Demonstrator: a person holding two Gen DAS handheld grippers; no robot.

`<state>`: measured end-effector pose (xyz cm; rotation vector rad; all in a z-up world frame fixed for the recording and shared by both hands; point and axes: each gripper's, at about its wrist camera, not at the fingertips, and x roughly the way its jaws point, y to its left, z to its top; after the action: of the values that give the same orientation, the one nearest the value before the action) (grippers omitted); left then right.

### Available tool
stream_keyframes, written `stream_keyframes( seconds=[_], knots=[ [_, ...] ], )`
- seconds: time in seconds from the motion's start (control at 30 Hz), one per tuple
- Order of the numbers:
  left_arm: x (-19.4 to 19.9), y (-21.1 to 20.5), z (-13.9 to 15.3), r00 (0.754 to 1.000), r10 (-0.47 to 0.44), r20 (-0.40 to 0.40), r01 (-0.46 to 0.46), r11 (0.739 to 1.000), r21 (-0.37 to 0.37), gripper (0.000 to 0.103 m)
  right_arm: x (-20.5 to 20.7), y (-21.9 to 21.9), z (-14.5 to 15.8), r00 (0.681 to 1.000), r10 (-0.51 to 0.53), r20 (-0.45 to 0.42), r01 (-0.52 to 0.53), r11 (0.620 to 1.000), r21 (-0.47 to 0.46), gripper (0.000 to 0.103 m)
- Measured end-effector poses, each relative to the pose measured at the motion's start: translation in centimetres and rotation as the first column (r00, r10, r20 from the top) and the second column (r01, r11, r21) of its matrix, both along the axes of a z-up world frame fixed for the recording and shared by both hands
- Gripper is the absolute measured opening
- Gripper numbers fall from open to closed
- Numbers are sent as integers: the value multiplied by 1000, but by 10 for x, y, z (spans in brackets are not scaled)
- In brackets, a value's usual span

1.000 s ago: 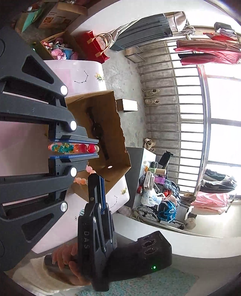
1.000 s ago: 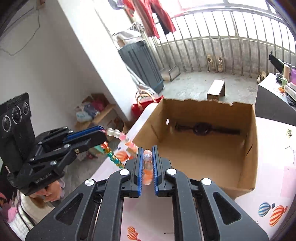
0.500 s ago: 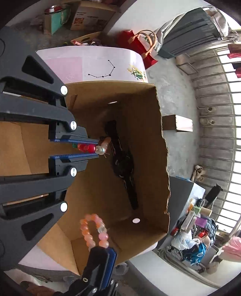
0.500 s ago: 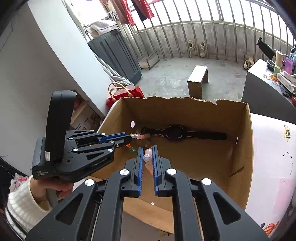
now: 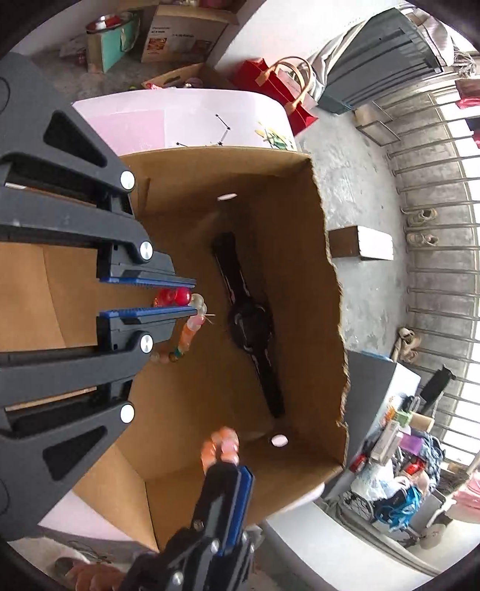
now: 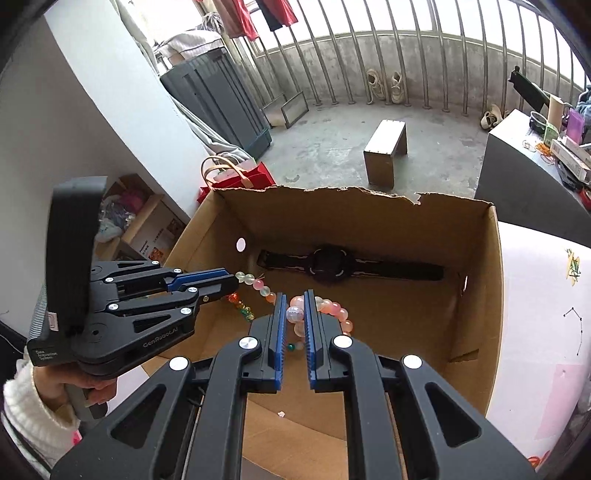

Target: Organize jewelry

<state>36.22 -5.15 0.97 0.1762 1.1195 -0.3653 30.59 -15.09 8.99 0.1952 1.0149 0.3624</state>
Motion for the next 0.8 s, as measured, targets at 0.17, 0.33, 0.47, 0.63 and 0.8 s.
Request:
stream_keyframes(
  seconds=[0.17,0.33,0.47,0.63,0.8],
  knots=[
    [2,-16,-16,997,8,73,-22,980,196,9,14,13,-16,998,29,-62,-30,999,-11,10],
    [1,-27,-9,991,-17,131,-20,961,277,30,30,36,-34,988,75,-137,-87,993,-80,10],
    [-8,-18,4,982,-22,188,-27,967,254,30,45,52,-42,982,78,-173,-106,982,-156,10],
    [-26,-5,20,973,-36,228,-14,977,214,30,62,54,-53,961,68,-269,-92,993,-77,10],
    [-46,-1,25,961,-68,266,11,978,210,30,73,55,-62,967,-11,-256,-53,969,-242,10]
  ],
)
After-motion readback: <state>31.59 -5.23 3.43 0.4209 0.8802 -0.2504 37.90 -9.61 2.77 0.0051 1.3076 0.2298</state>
